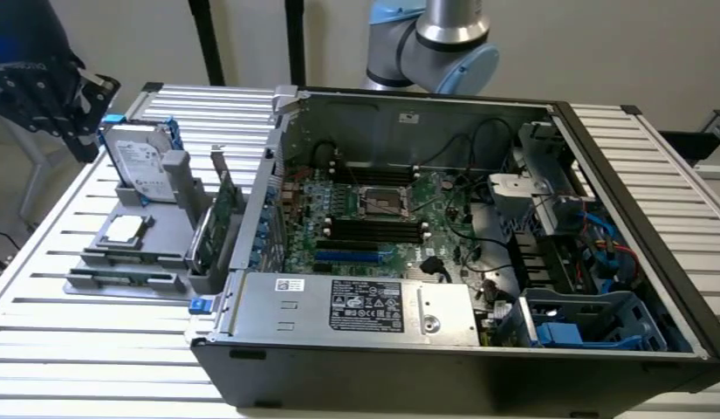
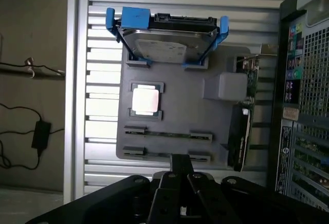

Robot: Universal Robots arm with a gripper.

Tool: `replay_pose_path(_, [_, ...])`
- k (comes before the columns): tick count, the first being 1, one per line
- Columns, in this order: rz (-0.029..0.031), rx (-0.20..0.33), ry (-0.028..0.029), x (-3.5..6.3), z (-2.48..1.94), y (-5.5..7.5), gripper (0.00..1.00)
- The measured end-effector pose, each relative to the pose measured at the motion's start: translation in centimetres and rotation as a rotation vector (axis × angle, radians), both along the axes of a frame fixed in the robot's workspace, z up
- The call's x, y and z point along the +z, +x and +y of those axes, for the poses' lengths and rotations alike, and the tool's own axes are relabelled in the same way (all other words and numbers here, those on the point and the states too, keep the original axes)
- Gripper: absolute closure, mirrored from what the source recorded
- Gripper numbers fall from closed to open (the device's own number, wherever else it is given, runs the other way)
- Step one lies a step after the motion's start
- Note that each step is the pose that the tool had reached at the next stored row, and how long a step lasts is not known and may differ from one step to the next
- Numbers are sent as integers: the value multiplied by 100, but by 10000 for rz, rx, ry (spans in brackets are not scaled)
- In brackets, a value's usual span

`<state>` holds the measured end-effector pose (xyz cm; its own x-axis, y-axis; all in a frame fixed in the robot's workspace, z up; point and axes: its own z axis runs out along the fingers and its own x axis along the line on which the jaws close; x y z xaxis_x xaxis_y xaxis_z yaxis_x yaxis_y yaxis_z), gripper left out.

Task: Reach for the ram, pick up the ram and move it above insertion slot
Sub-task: 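Reach for the ram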

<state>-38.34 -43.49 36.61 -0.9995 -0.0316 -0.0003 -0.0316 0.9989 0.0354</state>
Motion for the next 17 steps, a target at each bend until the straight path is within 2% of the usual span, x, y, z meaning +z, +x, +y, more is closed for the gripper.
replay_pose_path(12, [2,0,-103,-167,-232,142,89])
replay_pose_path(14, [-1,0,-108,-203,-256,146,89])
replay_pose_path(17, [2,-1,-129,-226,-260,145,89])
